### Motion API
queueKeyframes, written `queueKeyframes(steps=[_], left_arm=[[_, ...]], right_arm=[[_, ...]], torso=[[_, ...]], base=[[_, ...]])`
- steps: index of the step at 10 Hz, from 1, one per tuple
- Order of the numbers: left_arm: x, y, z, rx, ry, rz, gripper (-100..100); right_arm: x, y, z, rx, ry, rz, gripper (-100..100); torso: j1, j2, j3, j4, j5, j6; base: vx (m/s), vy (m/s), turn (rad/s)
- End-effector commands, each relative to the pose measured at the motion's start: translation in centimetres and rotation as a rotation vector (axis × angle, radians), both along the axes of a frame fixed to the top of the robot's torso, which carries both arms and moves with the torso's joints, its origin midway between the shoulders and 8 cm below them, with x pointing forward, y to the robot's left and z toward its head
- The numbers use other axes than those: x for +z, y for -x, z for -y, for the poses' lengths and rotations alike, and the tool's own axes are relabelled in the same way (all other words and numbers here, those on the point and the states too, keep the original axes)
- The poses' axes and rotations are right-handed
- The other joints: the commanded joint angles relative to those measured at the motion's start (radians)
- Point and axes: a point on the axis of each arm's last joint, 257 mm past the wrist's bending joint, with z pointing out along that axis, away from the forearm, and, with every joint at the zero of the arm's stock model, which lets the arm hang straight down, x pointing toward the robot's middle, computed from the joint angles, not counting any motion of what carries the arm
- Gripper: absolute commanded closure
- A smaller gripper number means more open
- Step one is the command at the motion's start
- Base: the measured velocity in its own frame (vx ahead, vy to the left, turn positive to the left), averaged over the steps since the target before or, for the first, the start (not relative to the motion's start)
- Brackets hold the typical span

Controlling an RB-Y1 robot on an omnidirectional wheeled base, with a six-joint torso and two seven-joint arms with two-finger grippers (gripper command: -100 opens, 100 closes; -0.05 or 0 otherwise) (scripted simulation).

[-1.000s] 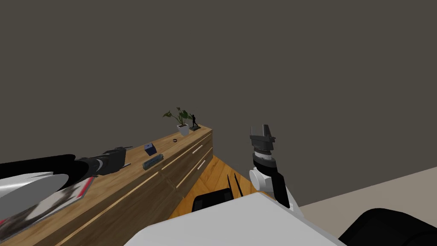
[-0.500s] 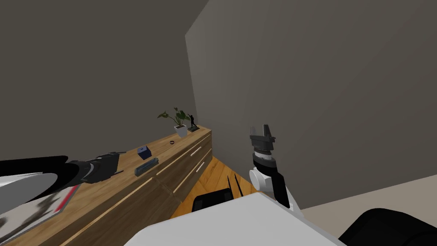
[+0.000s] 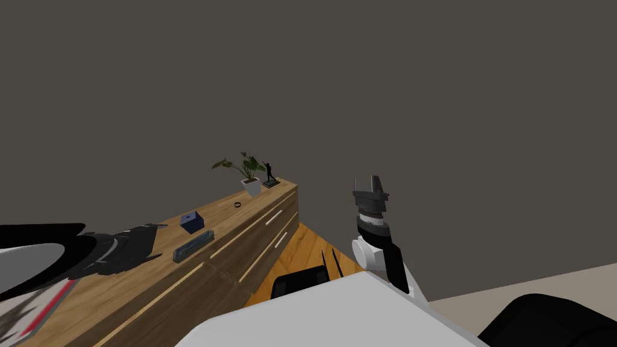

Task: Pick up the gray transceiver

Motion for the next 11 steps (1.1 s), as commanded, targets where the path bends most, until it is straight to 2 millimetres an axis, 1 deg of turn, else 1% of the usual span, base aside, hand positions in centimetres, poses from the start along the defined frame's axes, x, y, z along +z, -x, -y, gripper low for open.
queueKeyframes(steps=[1, 2, 3, 4, 6, 7, 9, 11], left_arm=[[-1.1, 1.6, -0.3, 0.043, 0.050, -0.049, -100], [-1.3, 2.0, -0.3, 0.048, 0.053, -0.067, -100], [-2.1, 3.1, -0.3, 0.082, 0.094, -0.098, -100], [-2.2, 3.4, -0.3, 0.085, 0.097, -0.111, -100], [-3.9, 5.8, -0.2, 0.153, 0.179, -0.184, -100], [-4.1, 6.1, -0.1, 0.156, 0.181, -0.196, -100], [-6.0, 8.8, 0.3, 0.220, 0.261, -0.274, -100], [-7.9, 11.4, 1.0, 0.278, 0.335, -0.348, -100]], right_arm=[[0.0, 0.0, 0.0, 0.000, 0.000, 0.000, 0], [0.0, 0.0, 0.0, 0.000, 0.000, 0.000, 0], [0.0, 0.0, 0.0, 0.000, 0.000, 0.000, 0], [0.0, 0.0, 0.0, 0.000, 0.000, 0.000, 0], [0.0, 0.0, 0.0, 0.000, 0.000, 0.000, 0], [0.0, 0.0, 0.0, 0.000, 0.000, 0.000, 0], [0.0, 0.0, 0.0, 0.000, 0.000, 0.000, 0], [0.0, 0.0, 0.0, 0.000, 0.000, 0.000, 0]], torso=[[0.000, 0.000, 0.000, 0.000, 0.000, 0.000], [0.000, 0.000, 0.000, 0.000, 0.000, 0.000], [0.000, 0.000, 0.000, 0.000, 0.000, 0.000], [0.001, -0.001, 0.000, 0.000, 0.000, 0.000], [0.002, -0.001, -0.001, 0.000, 0.000, 0.000], [0.002, -0.004, -0.002, -0.001, 0.000, 0.000], [0.002, -0.001, -0.001, 0.000, 0.001, 0.000], [0.004, -0.004, -0.003, -0.001, 0.001, 0.000]], base=[[0.084, -0.022, -0.043], [0.074, -0.006, -0.025], [0.101, 0.000, -0.041], [0.091, 0.002, -0.016], [0.131, 0.007, -0.046], [0.113, 0.009, -0.019], [0.102, 0.018, -0.049], [0.163, 0.039, -0.049]])
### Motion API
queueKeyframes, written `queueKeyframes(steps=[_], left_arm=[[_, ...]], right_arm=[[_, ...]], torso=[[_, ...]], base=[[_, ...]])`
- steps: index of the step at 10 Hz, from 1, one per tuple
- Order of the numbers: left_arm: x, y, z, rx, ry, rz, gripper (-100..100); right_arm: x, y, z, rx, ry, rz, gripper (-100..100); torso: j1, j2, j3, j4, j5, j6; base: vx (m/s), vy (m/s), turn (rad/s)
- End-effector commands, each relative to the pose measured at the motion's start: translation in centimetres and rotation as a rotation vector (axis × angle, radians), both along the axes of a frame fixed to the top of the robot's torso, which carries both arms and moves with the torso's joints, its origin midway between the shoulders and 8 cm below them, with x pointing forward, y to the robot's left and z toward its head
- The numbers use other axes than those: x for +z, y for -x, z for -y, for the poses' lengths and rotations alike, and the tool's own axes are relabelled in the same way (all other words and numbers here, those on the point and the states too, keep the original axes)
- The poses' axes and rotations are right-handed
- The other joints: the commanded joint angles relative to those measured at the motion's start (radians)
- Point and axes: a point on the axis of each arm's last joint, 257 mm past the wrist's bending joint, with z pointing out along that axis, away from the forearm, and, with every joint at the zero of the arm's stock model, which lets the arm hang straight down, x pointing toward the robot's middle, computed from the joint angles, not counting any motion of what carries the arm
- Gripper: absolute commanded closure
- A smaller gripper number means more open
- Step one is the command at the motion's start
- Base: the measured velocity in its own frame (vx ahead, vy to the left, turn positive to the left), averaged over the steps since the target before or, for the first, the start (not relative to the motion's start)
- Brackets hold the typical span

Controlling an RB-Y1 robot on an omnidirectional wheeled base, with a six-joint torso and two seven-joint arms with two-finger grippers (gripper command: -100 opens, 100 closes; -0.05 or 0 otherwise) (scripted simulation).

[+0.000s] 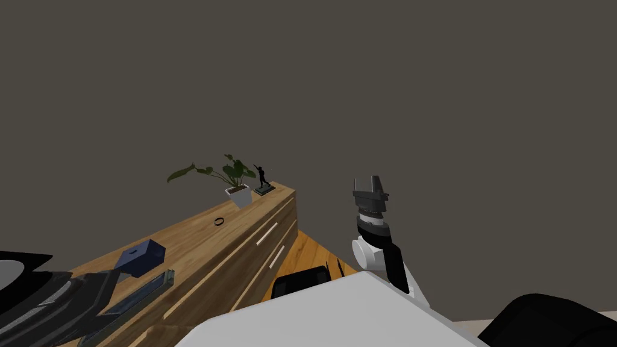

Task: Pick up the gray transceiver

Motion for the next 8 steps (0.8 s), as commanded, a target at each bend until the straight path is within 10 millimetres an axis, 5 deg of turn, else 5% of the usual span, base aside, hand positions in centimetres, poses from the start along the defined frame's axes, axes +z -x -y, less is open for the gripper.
queueKeyframes(steps=[1, 3, 5, 6, 7, 8], left_arm=[[-1.6, 2.2, 0.9, 0.045, 0.057, -0.057, -100], [-4.3, 5.2, 2.2, 0.102, 0.137, -0.136, -100], [-4.3, 5.1, 2.1, 0.101, 0.139, -0.137, -100], [-4.4, 5.3, 2.2, 0.103, 0.142, -0.140, 0], [-5.6, 5.2, 1.9, 0.108, 0.142, -0.137, -100], [-6.1, 5.3, 1.8, 0.110, 0.141, -0.136, -100]], right_arm=[[0.0, 0.0, 0.0, 0.000, 0.000, 0.000, 0], [0.0, 0.0, 0.0, 0.000, 0.000, 0.000, 0], [0.0, 0.0, 0.0, 0.000, 0.000, 0.000, 0], [0.0, 0.0, 0.0, 0.000, 0.000, 0.000, 0], [0.0, 0.0, 0.0, 0.000, 0.000, 0.000, 0], [0.0, 0.0, 0.0, 0.000, 0.000, 0.000, 0]], torso=[[0.000, 0.000, 0.000, 0.000, 0.000, 0.000], [0.002, 0.000, 0.000, 0.000, 0.000, 0.000], [0.003, 0.002, 0.001, 0.000, 0.001, 0.000], [-0.001, 0.006, 0.004, 0.001, 0.000, 0.000], [-0.002, 0.009, 0.005, 0.002, -0.001, 0.000], [-0.003, 0.011, 0.006, 0.002, -0.001, 0.000]], base=[[0.152, 0.057, -0.034], [0.161, 0.082, -0.046], [0.075, 0.049, -0.012], [0.009, 0.006, -0.003], [-0.005, -0.004, -0.031], [-0.014, -0.011, -0.040]])
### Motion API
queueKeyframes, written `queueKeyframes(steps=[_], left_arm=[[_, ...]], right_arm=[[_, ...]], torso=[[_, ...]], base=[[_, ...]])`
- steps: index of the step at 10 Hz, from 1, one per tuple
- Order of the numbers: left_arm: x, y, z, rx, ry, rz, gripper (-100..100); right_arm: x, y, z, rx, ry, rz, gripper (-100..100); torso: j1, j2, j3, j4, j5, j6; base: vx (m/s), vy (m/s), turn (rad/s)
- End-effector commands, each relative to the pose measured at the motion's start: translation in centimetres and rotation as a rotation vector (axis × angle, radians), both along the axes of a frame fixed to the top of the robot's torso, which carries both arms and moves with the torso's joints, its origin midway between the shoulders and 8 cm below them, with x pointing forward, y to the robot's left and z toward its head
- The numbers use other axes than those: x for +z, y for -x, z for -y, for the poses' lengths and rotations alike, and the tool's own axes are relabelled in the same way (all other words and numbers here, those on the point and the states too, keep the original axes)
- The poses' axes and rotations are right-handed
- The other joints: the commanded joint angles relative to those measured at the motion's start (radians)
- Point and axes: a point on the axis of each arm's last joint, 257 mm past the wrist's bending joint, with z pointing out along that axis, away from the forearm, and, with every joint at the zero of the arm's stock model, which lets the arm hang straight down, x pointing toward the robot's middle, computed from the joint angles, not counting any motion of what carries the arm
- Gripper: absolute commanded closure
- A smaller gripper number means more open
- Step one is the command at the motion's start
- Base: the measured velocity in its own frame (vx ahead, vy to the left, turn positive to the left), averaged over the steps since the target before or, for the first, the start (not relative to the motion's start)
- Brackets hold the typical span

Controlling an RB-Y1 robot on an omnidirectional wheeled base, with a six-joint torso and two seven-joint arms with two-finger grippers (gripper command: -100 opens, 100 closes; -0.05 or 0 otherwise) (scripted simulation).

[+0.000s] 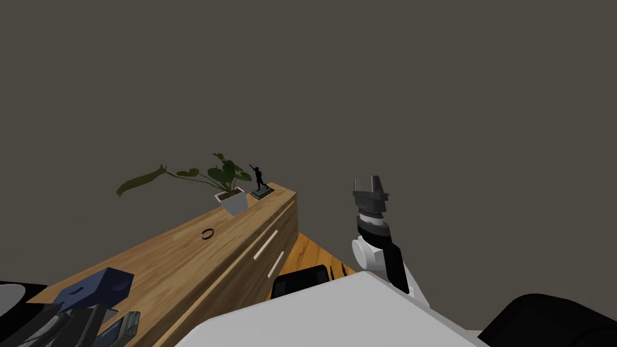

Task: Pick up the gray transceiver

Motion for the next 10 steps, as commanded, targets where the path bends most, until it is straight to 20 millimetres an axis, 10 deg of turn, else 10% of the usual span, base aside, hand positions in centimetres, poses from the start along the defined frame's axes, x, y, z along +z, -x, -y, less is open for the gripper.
queueKeyframes(steps=[1, 2, 3, 7, 8, 9, 10], left_arm=[[-1.1, -0.1, -0.2, 0.002, -0.002, 0.003, -100], [-0.7, 0.0, -0.2, 0.002, 0.000, 0.001, -100], [-0.8, 0.0, -0.2, 0.001, -0.001, 0.003, 100], [-0.8, 0.0, -0.2, 0.001, 0.000, 0.002, 100], [-0.8, 0.0, -0.2, 0.001, 0.000, 0.002, 0], [0.3, -0.1, 0.0, -0.003, -0.001, 0.001, 100], [1.0, -0.1, 0.2, -0.006, -0.001, 0.000, 100]], right_arm=[[0.0, 0.0, 0.0, 0.000, 0.000, 0.000, 0], [0.0, 0.0, 0.0, 0.000, 0.000, 0.000, 0], [0.0, 0.0, 0.0, 0.000, 0.000, 0.000, 0], [0.0, 0.0, 0.0, 0.000, 0.000, 0.000, 0], [0.0, 0.0, 0.0, 0.000, 0.000, 0.000, 0], [0.0, 0.0, 0.0, 0.000, 0.000, 0.000, 0], [0.0, 0.0, 0.0, 0.000, 0.000, 0.000, 0]], torso=[[0.000, 0.000, 0.000, 0.000, 0.000, 0.000], [0.000, 0.001, 0.000, 0.000, 0.000, 0.000], [0.000, 0.000, 0.000, 0.000, 0.000, 0.000], [0.001, -0.001, 0.000, 0.000, 0.000, 0.000], [0.001, -0.001, 0.000, 0.000, 0.000, 0.000], [0.001, -0.001, 0.000, 0.000, 0.000, 0.000], [0.001, -0.001, 0.000, 0.000, -0.001, 0.000]], base=[[-0.019, -0.014, -0.027], [-0.009, -0.007, -0.003], [0.000, 0.000, 0.000], [0.000, 0.000, 0.000], [0.000, 0.000, 0.000], [0.010, 0.009, 0.037], [0.019, 0.017, 0.046]])
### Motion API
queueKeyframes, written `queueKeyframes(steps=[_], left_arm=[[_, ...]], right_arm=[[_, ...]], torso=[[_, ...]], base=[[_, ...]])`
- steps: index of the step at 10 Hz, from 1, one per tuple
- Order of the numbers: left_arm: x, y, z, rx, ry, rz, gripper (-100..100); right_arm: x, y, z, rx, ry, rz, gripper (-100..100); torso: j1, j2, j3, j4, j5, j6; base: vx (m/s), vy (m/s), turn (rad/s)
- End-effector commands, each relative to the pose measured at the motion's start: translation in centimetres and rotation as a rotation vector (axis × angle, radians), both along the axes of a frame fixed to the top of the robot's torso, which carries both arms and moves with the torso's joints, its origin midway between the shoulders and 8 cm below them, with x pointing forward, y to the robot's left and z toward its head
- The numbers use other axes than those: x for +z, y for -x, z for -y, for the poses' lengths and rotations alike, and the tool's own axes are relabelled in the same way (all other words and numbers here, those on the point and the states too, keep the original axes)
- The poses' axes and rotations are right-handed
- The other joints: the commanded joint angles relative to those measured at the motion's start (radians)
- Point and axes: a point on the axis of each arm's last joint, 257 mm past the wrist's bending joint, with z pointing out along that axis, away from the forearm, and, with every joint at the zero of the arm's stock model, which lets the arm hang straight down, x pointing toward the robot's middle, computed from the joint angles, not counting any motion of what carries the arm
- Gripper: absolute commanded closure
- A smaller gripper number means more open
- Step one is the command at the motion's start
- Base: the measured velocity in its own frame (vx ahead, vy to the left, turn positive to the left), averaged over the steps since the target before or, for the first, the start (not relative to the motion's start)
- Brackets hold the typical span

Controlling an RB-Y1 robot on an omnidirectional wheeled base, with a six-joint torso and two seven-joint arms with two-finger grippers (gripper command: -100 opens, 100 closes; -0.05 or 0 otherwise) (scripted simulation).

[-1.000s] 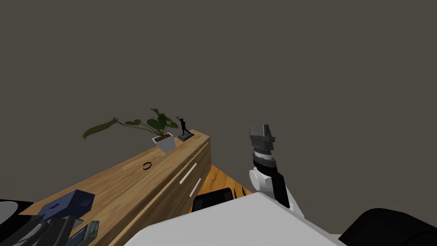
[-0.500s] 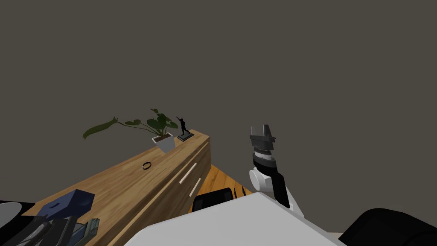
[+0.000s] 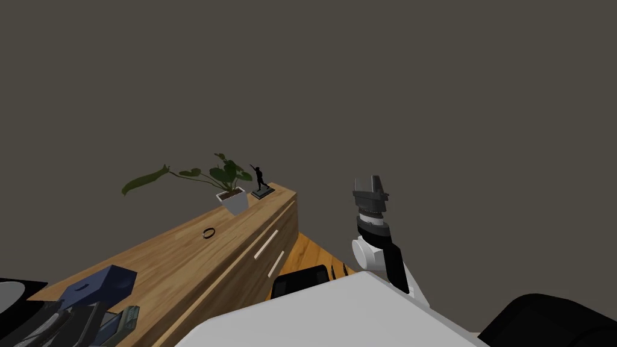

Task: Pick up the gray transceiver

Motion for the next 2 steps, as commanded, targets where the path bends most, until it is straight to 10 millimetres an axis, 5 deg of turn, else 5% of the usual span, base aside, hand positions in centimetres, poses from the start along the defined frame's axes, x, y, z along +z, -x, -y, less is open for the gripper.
queueKeyframes(steps=[1, 2], left_arm=[[0.00, 0.00, 0.00, 0.000, 0.000, 0.000, 100], [0.10, 0.00, 0.01, 0.001, 0.000, -0.001, 0]], right_arm=[[0.00, 0.00, 0.00, 0.000, 0.000, 0.000, 0], [0.00, 0.00, 0.00, 0.000, 0.000, 0.000, 0]], torso=[[0.000, 0.000, 0.000, 0.000, 0.000, 0.000], [0.000, 0.000, 0.000, 0.000, 0.001, 0.000]], base=[[0.009, 0.008, 0.006], [0.000, 0.000, 0.000]])
